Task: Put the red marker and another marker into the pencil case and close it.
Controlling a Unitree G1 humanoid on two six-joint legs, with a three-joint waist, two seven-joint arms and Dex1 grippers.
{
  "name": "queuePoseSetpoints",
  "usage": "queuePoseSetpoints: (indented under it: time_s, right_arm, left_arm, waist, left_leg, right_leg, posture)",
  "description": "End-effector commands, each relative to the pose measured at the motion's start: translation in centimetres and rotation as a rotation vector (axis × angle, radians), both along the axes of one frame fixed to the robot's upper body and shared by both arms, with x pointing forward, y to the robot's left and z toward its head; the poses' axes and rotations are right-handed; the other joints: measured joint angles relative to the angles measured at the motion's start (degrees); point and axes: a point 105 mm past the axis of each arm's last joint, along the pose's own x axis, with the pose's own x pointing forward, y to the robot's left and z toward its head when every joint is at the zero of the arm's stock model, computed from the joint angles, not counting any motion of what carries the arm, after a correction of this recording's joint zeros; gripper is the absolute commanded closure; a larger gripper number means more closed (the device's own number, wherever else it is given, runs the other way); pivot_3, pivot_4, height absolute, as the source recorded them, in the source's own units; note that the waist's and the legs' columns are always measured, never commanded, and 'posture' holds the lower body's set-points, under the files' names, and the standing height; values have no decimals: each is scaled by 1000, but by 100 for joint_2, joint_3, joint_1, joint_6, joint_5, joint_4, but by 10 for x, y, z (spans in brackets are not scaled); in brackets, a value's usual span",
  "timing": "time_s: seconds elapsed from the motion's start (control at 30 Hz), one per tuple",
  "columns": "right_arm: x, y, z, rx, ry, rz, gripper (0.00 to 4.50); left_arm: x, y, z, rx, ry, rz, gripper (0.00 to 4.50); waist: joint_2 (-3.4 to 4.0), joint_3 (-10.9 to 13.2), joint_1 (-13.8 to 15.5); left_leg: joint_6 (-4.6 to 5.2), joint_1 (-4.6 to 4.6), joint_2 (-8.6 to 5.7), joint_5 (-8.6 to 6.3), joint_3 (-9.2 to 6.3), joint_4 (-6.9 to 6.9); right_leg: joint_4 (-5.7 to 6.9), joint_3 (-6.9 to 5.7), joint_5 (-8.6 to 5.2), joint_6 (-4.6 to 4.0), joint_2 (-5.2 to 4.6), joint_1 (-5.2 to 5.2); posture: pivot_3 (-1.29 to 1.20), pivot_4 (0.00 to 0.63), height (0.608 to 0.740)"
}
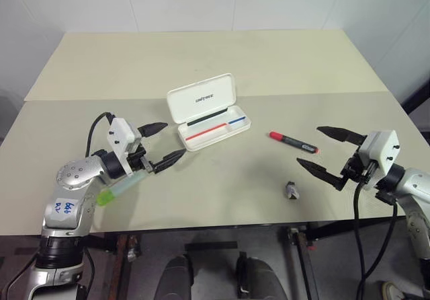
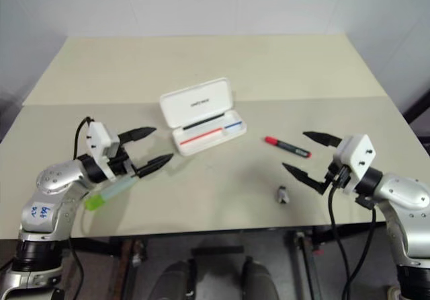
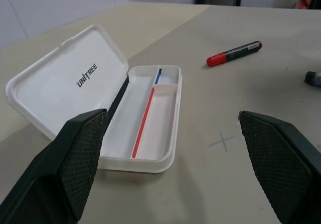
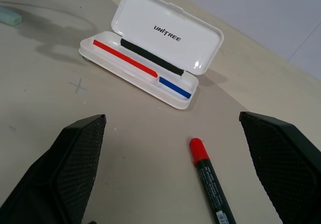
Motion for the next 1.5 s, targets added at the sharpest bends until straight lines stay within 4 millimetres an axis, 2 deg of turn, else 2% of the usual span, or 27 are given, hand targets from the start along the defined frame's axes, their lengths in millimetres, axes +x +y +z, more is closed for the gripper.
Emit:
queuePoseSetpoints:
  time_s: [0.03, 0.4, 0.63, 0.9, 1.03, 1.4, 1.5]
  right_arm:
    - [2, 2, 11, 23, -33, 25, 0]
    - [3, 33, 5, 54, -13, 142, 0]
    - [10, 48, 5, 71, -37, 184, 0]
    - [5, 54, 12, 82, -62, 215, 0]
    - [0, 60, 11, 97, -68, 213, 0]
    - [-13, 64, 12, 100, -65, 219, 0]
    - [-14, 64, 12, 93, -62, 221, 0]
  left_arm:
    - [-5, 3, 13, 13, -59, -15, 13]
    - [-5, -2, 10, 67, -26, -66, 13]
    - [4, -8, 3, 107, 4, -71, 2316]
    - [35, -32, -4, 209, 31, -86, 2316]
    - [41, -41, -10, 244, 62, -110, 2316]
    - [51, -44, -42, 365, 127, -73, 2316]
    - [56, -44, -46, 378, 133, -54, 2316]
  waist:
    - [0, 0, -2]
    - [-2, -1, -3]
    - [-3, -2, 9]
    - [-5, -3, 9]
    - [-5, -3, -2]
    - [-5, -3, 12]
    - [-7, -4, 12]
  left_leg:
    - [0, 1, 0, 0, 3, 0]
    - [1, 2, 2, -3, 9, 1]
    - [1, 4, 3, -3, 10, 1]
    - [3, 1, 2, -5, 12, 13]
    - [4, 0, 3, -7, 15, 13]
    - [11, -3, 4, -13, 17, 31]
    - [16, -4, 4, -15, 17, 40]
  right_leg:
    - [0, 1, 1, -1, -1, 0]
    - [0, 4, 2, -3, 0, -1]
    - [1, 4, 3, -4, 0, -2]
    - [5, 4, 5, -1, 2, -1]
    - [4, 6, 6, 0, 3, -3]
    - [10, 8, 6, 1, 3, -4]
    - [12, 9, 7, 3, 2, -1]
  posture:
    - [0, 150, 740]
    - [0, 150, 740]
    - [0, 150, 740]
    - [0, 150, 740]
    - [0, 150, 740]
    - [0, 150, 740]
    - [0, 150, 740]
